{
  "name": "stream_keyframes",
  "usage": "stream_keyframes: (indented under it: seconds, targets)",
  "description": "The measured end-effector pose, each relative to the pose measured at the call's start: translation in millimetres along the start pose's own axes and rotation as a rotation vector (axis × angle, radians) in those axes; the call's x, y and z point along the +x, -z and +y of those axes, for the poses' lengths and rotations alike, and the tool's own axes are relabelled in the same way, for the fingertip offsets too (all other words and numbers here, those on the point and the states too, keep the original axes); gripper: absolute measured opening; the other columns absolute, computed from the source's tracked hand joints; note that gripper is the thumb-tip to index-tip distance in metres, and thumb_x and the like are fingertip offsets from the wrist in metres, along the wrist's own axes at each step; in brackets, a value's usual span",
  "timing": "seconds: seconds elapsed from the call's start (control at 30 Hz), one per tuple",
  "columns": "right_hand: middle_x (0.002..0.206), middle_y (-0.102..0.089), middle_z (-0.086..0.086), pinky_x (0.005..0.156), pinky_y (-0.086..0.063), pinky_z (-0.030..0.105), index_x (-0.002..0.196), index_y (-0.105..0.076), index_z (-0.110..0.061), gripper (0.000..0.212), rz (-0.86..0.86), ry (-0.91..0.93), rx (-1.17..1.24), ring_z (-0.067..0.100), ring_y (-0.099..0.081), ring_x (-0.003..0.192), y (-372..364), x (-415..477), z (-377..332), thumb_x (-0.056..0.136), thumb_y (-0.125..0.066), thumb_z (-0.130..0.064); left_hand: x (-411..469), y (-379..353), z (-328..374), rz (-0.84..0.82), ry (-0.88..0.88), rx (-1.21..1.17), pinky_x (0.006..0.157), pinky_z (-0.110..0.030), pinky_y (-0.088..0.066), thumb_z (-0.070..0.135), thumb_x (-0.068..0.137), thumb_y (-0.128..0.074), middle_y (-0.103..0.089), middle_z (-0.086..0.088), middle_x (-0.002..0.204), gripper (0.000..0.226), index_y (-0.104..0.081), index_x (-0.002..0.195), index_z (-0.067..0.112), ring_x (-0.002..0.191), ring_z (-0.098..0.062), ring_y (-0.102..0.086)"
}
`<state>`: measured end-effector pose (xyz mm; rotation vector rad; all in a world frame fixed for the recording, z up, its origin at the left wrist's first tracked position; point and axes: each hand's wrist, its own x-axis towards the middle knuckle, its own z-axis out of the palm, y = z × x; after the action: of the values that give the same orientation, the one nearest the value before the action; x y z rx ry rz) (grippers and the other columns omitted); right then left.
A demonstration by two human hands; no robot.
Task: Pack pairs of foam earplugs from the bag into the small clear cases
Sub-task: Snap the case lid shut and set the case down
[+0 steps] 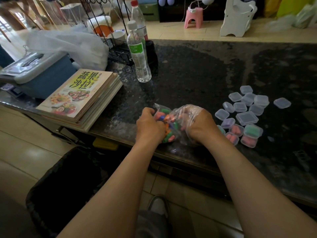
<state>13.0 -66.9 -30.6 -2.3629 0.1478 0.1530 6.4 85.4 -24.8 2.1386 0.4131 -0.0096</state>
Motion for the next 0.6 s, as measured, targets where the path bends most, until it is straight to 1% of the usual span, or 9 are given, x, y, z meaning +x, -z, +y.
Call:
stream_keyframes:
  seconds: [0.1,0.17,0.2,0.27,0.3,0.37,0.47,0.53,0.6]
  targets:
    - [0.112,-0.07,0.0,0.091,-0.053,0.032,0.111,-0.071,-0.016,0.018,0.024,0.038,0.156,0.015,-0.064,0.097,4.0,-4.8,2.1,0.1,-0.057,-0.018,2.2,2.5,-0.1,0.062,0.017,0.019,0.079,-0.042,-0.061,0.005,0.094,-0.059,-0.044,0.014,0.09,0.035,-0.052,0.124,0.021,0.084,-0.011,-0.055]
    - [0.094,-0.072,0.007,0.082,-0.06,0.044,0.097,-0.07,-0.013,0.019,0.062,0.055,0.228,0.023,-0.069,0.085,6.6,-7.5,4.0,0.101,-0.052,-0.016,2.5,5.4,0.5,0.105,0.017,0.058,0.079,-0.036,-0.056,0.007,0.094,-0.06,-0.051,0.007,0.098,0.033,-0.052,0.124,0.018,0.093,-0.017,-0.057]
    - [0.086,-0.071,0.006,0.072,-0.061,0.043,0.092,-0.069,-0.015,0.02,0.087,0.067,0.265,0.021,-0.068,0.076,8.7,-9.0,3.9,0.101,-0.051,-0.016,2.6,6.8,1.2,0.13,0.012,0.101,0.084,-0.038,-0.053,0.01,0.094,-0.06,-0.053,0.002,0.107,0.032,-0.052,0.124,0.018,0.102,-0.022,-0.058]
    - [0.08,-0.067,0.003,0.053,-0.055,0.032,0.089,-0.066,-0.021,0.021,0.118,0.039,0.342,0.015,-0.064,0.064,15.3,-12.4,3.1,0.103,-0.052,-0.021,3.0,7.6,3.3,0.187,-0.011,0.218,0.1,-0.046,-0.048,0.018,0.094,-0.062,-0.053,-0.007,0.125,0.037,-0.05,0.129,0.017,0.118,-0.03,-0.054]
    - [0.081,-0.066,0.002,0.05,-0.052,0.028,0.09,-0.066,-0.022,0.02,0.13,-0.005,0.4,0.014,-0.063,0.063,18.6,-12.6,3.0,0.104,-0.051,-0.023,2.4,7.4,5.6,0.216,-0.028,0.266,0.104,-0.049,-0.045,0.021,0.093,-0.061,-0.051,-0.011,0.132,0.042,-0.049,0.133,0.016,0.122,-0.032,-0.052]
    - [0.076,-0.062,0.003,0.051,-0.049,0.028,0.092,-0.066,-0.019,0.021,0.151,-0.138,0.553,0.014,-0.059,0.059,24.8,-10.7,5.4,0.103,-0.048,-0.021,-2.6,6.0,14.9,0.263,-0.104,0.286,0.107,-0.05,-0.041,0.02,0.091,-0.06,-0.048,-0.012,0.139,0.049,-0.048,0.138,0.016,0.125,-0.033,-0.049]
    - [0.058,-0.049,0.002,0.049,-0.046,0.031,0.088,-0.062,-0.013,0.019,0.166,-0.37,0.963,0.014,-0.046,0.049,40.7,-11.4,10.1,0.096,-0.045,-0.011,-15.9,-3.0,34.8,0.251,-0.319,0.172,0.106,-0.05,-0.044,0.012,0.09,-0.059,-0.052,-0.01,0.134,0.046,-0.053,0.136,0.013,0.121,-0.029,-0.053]
    - [0.055,-0.042,0.002,0.049,-0.041,0.03,0.08,-0.057,-0.012,0.021,0.162,-0.47,1.216,0.015,-0.039,0.048,54.5,-16.1,14.3,0.094,-0.042,-0.008,-25.4,-11.7,47.7,0.229,-0.437,0.088,0.101,-0.044,-0.048,0.008,0.091,-0.059,-0.057,-0.008,0.125,0.04,-0.058,0.131,0.01,0.114,-0.026,-0.057]
    - [0.056,-0.04,0.002,0.051,-0.038,0.028,0.074,-0.051,-0.014,0.021,0.161,-0.521,1.349,0.014,-0.037,0.051,70.4,-22.3,22.0,0.092,-0.042,-0.007,-35.3,-25.0,60.3,0.216,-0.533,0.051,0.093,-0.036,-0.05,0.004,0.09,-0.06,-0.059,-0.007,0.118,0.036,-0.061,0.126,0.008,0.106,-0.023,-0.058]
